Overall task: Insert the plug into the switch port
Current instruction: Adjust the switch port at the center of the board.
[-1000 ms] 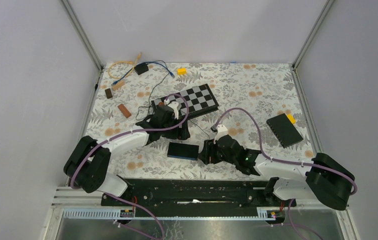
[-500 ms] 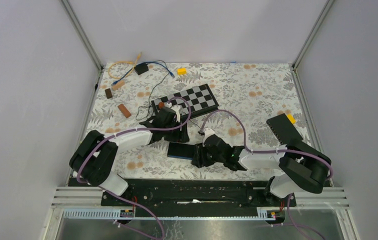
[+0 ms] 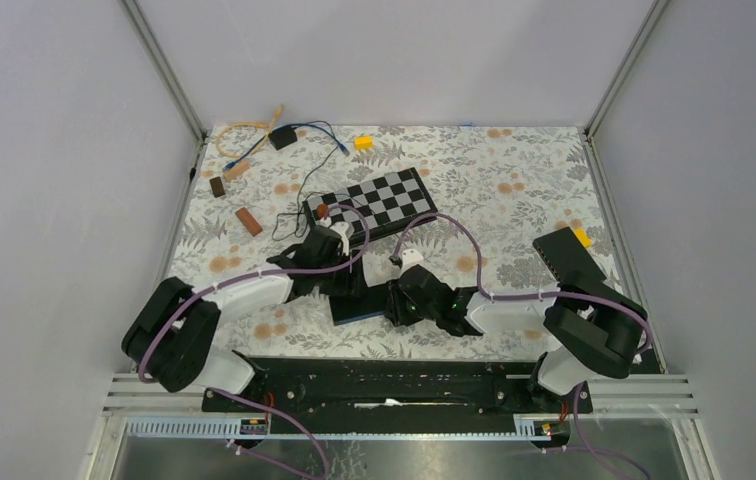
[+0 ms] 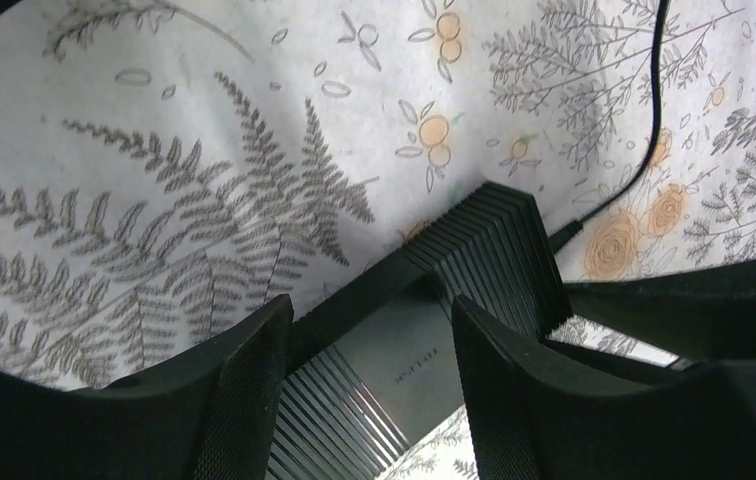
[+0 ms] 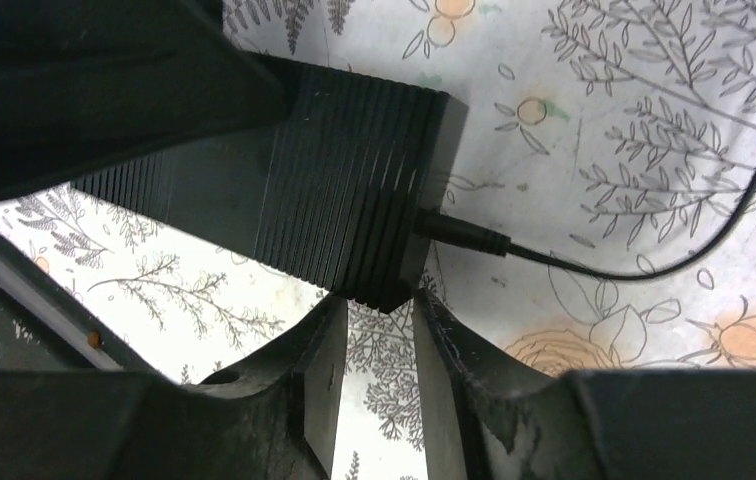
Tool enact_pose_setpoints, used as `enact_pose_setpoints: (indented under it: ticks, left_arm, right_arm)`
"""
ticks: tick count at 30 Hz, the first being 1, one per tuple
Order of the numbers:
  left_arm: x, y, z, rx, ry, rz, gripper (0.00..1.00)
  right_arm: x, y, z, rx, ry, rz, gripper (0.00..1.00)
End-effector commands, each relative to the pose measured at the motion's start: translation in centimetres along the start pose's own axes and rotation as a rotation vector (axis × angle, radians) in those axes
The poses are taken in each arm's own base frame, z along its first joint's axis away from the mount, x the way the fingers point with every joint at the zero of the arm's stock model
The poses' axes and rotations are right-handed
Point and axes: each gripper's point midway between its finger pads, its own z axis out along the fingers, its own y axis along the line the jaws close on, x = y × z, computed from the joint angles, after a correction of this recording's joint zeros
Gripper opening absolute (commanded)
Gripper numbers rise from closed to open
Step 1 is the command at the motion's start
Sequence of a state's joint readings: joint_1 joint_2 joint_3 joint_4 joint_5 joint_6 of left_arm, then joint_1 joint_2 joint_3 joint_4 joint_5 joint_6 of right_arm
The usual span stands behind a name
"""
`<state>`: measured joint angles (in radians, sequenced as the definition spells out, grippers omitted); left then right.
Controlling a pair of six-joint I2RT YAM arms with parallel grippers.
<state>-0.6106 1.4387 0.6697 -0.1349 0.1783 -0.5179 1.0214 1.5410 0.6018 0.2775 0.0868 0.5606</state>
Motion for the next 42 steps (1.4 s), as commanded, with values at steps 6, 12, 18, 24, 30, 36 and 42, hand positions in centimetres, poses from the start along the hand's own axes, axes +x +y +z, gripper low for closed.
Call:
enact_pose_setpoints:
  ticks: [6,12,18,24,30,36,42]
  left_arm:
    - [1.6,0.4,-2.3,0.001,-0.031,-0.07,0.61]
    - [2.2,0.5,-3.0,0.008,-0.04,-0.096,0.61]
    - [2.4,0.7,-3.7,0.002,-0.055,-0.103,0.61]
    - [1.9,1.1,-4.0,-0.027,-0.084,-0.111,0.61]
    - [0.3,1.4,-4.1,-0.069,-0.13,-0.103,0.68]
    - [-2.1,1.0,-4.2,-0.083,-0.189,-0.105,0.78]
    - [-3.7,0.2,-3.4,-0.064,-0.221,-0.121,0.77]
  right_arm:
    - [-2.9,-0.5,1.6,0.102,-0.058,-0.06,0.41]
    - [-5.6,2.0,3.2,0.054,-0.069,-0.057,0.43]
    - [-6.6,4.2,4.8,-0.01,-0.047,-0.059,0.43]
    - [-6.1,4.3,5.1,-0.017,-0.02,-0.069,0.43]
    - [-3.3,3.5,4.2,-0.035,0.046,-0.052,0.41]
    - [-0.3,2.5,3.1,-0.042,0.089,-0.001,0.39]
    - [0.7,2.7,2.6,-0.07,0.104,0.036,0.36]
